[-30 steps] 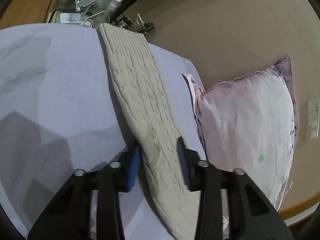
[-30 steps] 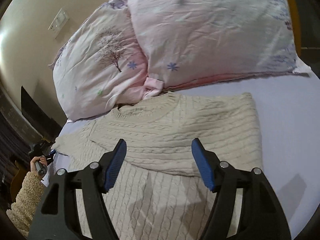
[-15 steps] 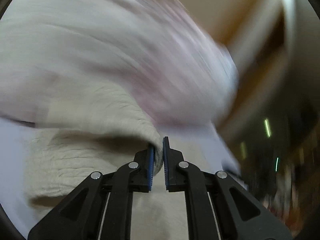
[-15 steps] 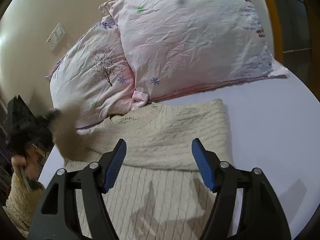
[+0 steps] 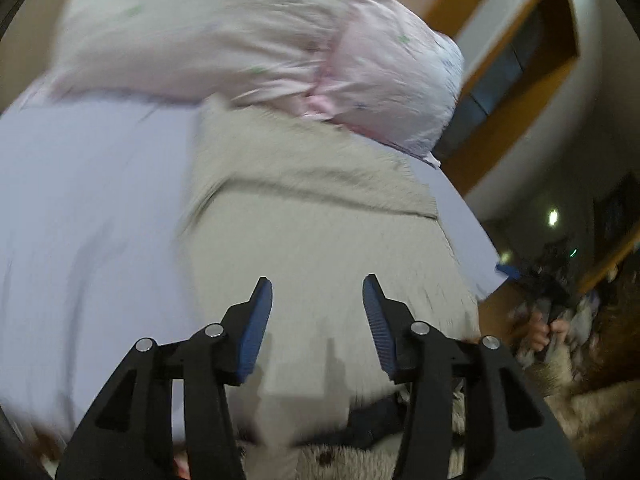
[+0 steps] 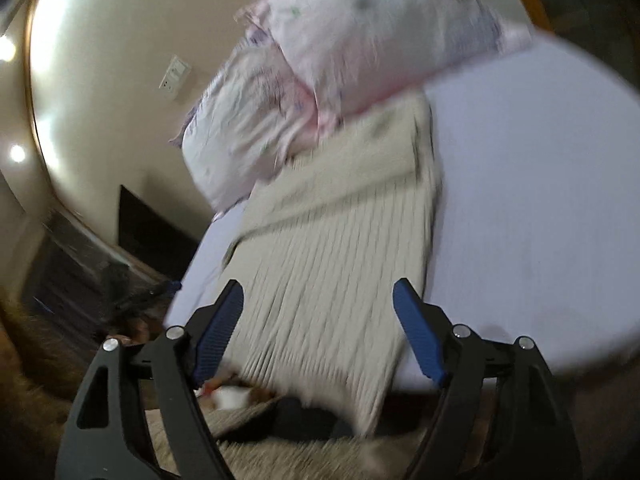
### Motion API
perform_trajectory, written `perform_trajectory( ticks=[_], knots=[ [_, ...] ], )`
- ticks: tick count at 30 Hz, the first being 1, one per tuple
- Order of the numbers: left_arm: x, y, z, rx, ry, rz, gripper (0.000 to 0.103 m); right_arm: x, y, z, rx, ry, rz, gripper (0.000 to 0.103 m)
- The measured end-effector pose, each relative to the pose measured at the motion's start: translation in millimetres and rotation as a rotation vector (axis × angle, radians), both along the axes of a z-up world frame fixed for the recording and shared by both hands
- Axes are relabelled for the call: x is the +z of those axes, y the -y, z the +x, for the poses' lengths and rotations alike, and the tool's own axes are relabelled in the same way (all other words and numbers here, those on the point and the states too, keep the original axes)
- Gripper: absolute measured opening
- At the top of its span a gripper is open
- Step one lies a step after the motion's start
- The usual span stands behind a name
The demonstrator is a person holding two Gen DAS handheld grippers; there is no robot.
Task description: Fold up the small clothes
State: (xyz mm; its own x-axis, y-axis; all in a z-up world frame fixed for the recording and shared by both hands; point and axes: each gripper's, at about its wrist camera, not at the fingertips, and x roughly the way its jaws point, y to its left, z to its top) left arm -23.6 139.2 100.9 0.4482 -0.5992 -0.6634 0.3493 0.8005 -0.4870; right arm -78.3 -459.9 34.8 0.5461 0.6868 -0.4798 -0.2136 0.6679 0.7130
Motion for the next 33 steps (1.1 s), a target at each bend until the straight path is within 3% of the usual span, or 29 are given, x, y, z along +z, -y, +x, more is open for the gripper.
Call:
perform_trajectory(
  ticks=[6,7,10,15,17,18,19,20,21,24,27,30,33],
  knots=[
    [-48.6,-51.9,-49.7,0.113,-0.145,-0.149,0.055,-55.4,-6.7,-18.0,0.025,-0.225,0.065,0.076],
    [-54.6,-50.9,-50.4,0.114,-0.162,-0.158,0.055,-64.3,-8.1,-15.2,0.028,-0.246,0.098,0.071],
    [-77.4,-42.0,-52.5,0.112,-0.218,-0.148,0.055,-85.6,-23.1,-4.4,0.076,-0.288,0.186,0.062],
    [-96.4,-28.2,-45.1,0.106,-0.253,-0.205,0.054,-92.2,-39.1,2.7,0.117,-0.290,0.211,0.050],
    [-104.3,-23.5,-42.2,0.104,-0.272,-0.225,0.054,-93.6,-39.1,5.5,0.119,-0.291,0.221,0.041],
    [-107.2,-20.8,-41.6,0.100,-0.282,-0.233,0.049,-95.3,-40.5,6.2,0.126,-0.295,0.233,0.027],
    [-109.5,-18.4,-41.6,0.097,-0.295,-0.240,0.043,-96.0,-42.3,6.3,0.135,-0.296,0.246,0.007],
    [-112.4,-16.3,-41.2,0.097,-0.312,-0.255,0.018,-94.0,-44.3,6.5,0.147,-0.289,0.259,0.007],
    [-113.6,-17.0,-41.8,0.095,-0.332,-0.300,0.006,-90.2,-46.4,5.7,0.154,-0.273,0.261,0.007],
    [-95.0,-22.4,-41.1,0.098,-0.309,-0.394,0.006,-50.9,-44.0,11.3,0.166,-0.172,0.255,0.007],
    [-46.3,-22.5,-15.6,0.087,-0.190,-0.371,0.006,6.8,-35.4,34.2,0.140,-0.022,0.205,0.007],
    [0.2,-21.7,40.9,0.128,-0.055,-0.336,0.006,59.9,-28.8,81.1,0.081,0.133,0.177,0.007],
    [25.0,-18.6,117.3,0.256,0.053,-0.331,0.006,86.0,-29.1,146.8,-0.041,0.237,0.143,0.007]
  ],
)
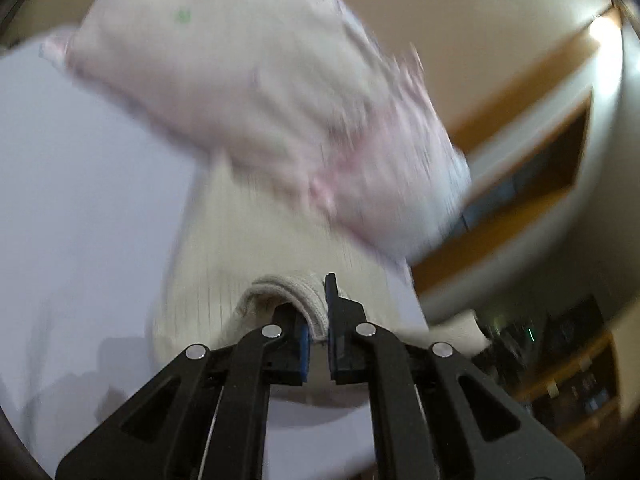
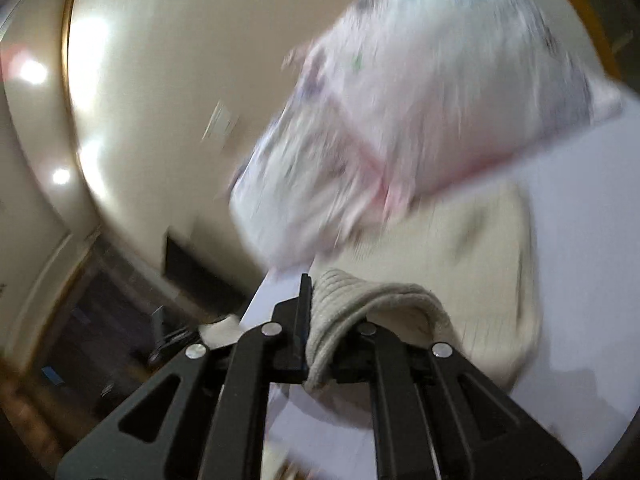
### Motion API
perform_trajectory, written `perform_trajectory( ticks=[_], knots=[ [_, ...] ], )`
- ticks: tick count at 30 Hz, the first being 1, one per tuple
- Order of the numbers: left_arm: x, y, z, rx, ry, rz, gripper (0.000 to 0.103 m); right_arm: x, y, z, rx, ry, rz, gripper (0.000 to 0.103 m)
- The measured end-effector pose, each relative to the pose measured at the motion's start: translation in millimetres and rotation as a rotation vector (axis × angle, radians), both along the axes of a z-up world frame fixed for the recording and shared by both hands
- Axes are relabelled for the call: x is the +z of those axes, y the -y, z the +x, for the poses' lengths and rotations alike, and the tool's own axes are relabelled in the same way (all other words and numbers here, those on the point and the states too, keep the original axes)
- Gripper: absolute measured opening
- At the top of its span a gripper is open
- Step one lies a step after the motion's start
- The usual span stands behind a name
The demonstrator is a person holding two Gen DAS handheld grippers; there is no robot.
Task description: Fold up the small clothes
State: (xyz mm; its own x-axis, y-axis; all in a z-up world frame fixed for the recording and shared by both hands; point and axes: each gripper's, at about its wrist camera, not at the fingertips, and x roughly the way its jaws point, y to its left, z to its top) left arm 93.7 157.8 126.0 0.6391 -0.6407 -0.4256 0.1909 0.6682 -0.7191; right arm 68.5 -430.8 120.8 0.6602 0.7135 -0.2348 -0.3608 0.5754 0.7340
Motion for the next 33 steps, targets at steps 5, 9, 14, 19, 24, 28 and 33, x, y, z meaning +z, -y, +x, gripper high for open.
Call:
perform_trajectory(
  ticks=[5,9,14,19,24,28,33],
  knots=[
    [-23.5,44.6,120.9,0.073,-0.077,0.160,0.007,-51.2,-7.8,118.8,-0.231,-0.238,-0.089,0.024],
    [-47.1,38.0,132.2,0.020,-0.177,0.139,0.009,-94.3,-5.5,145.8,-0.288,-0.410,-0.151,0.053],
    [-46.9,2.5,114.4,0.076,-0.165,0.179,0.069,-88.4,-3.1,143.3,-0.306,-0.385,-0.149,0.065],
    [-75.6,2.3,117.2,-0.003,-0.298,0.180,0.066,-72.0,-9.4,130.7,-0.263,-0.312,-0.127,0.073],
    [-98.1,13.1,117.3,0.008,-0.337,0.173,0.053,-64.7,-11.4,118.6,-0.224,-0.281,-0.141,0.076],
    [-115.0,17.8,113.8,0.034,-0.395,0.048,0.019,-66.7,-3.6,110.0,-0.202,-0.281,-0.120,0.077],
    [-72.1,43.4,105.3,-0.002,-0.292,-0.176,0.015,-60.0,27.1,91.0,-0.226,-0.253,-0.106,0.077]
  ],
)
